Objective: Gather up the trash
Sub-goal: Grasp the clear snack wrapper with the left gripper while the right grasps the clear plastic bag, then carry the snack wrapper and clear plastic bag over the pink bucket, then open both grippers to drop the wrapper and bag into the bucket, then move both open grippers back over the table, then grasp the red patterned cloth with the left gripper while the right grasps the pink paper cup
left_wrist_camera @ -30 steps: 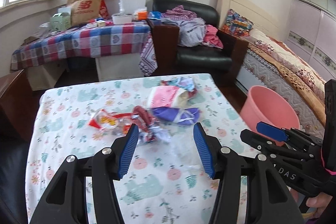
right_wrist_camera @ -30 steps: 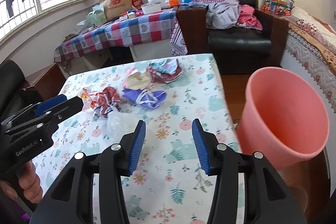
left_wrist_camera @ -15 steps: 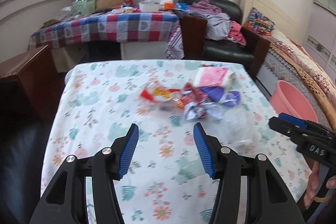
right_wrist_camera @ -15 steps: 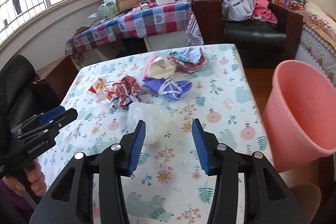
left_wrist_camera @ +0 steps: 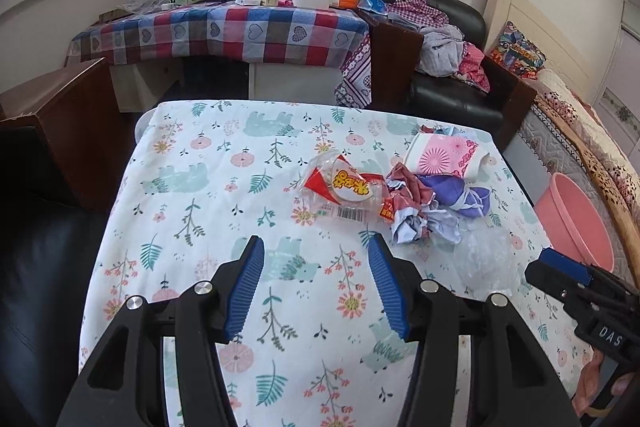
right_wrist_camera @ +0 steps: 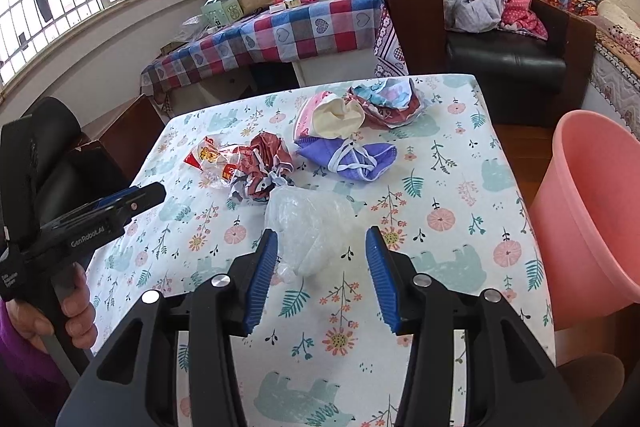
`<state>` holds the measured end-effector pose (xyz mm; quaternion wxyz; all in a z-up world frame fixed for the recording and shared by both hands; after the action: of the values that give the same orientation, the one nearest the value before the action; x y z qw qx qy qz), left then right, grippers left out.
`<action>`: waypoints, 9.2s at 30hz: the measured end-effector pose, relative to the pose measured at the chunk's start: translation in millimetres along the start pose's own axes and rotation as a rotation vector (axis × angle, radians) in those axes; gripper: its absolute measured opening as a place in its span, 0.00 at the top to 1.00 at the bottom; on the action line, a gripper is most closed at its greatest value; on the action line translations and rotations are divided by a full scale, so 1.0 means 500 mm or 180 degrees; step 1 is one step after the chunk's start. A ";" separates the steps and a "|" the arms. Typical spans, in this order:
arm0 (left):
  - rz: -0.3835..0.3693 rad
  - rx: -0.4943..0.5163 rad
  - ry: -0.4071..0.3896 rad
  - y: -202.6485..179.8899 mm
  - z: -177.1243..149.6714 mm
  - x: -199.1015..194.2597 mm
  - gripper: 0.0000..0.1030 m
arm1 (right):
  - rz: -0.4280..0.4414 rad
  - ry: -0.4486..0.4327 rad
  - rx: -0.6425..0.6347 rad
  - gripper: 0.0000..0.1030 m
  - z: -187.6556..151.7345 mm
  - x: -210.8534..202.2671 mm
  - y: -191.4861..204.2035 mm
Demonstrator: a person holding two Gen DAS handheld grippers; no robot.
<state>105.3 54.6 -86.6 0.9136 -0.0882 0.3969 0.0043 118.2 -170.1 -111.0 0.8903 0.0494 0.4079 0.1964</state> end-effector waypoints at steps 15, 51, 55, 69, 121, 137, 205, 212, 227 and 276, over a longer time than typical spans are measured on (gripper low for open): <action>-0.0015 -0.0013 0.0046 0.006 0.032 0.033 0.48 | -0.0046 -0.0022 0.0018 0.55 0.006 0.002 -0.009; -0.0610 -0.0293 0.0305 0.011 0.080 0.157 0.84 | 0.0034 0.0164 0.0052 0.55 0.005 0.020 -0.001; -0.0545 -0.0212 0.0169 0.006 0.084 0.137 0.92 | 0.0035 0.0181 0.0052 0.55 0.007 0.025 0.000; -0.0191 0.0131 -0.0149 -0.020 0.075 0.022 0.94 | 0.0037 0.0230 -0.0157 0.55 0.018 0.056 0.036; -0.0652 0.0943 -0.0547 -0.420 0.136 -0.018 0.94 | -0.0902 -0.0814 0.0608 0.87 0.073 -0.196 -0.265; -0.0994 0.1301 -0.0424 -0.639 0.107 0.037 0.93 | -0.1280 -0.0889 0.1056 0.87 0.022 -0.245 -0.445; -0.0796 0.0863 -0.0408 -0.399 0.050 -0.013 0.53 | -0.0740 -0.0710 0.0769 0.59 0.009 -0.192 -0.287; -0.0514 0.0530 -0.0347 -0.251 0.054 0.004 0.53 | -0.0628 -0.0648 0.0656 0.59 0.014 -0.166 -0.252; -0.0251 0.0142 0.0053 -0.117 0.044 0.108 0.53 | -0.0480 -0.0339 0.0499 0.59 0.010 -0.083 -0.204; -0.0524 -0.0084 0.0058 -0.062 -0.001 0.083 0.83 | 0.0202 0.0257 -0.0539 0.60 0.161 0.166 0.025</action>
<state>135.9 21.5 -112.2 0.9060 -0.1326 0.3965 -0.0664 223.0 -120.4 -113.2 0.8675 -0.0211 0.4236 0.2601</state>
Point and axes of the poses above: each gripper's, at about its wrist camera, not at the fingertips, and x roughly the way its jaws point, y to its left, z to its top, the point moved 7 cm from there along x, roughly the way its jaws point, and after that the axes turned 1 degree about y, right-handed, at the moved point
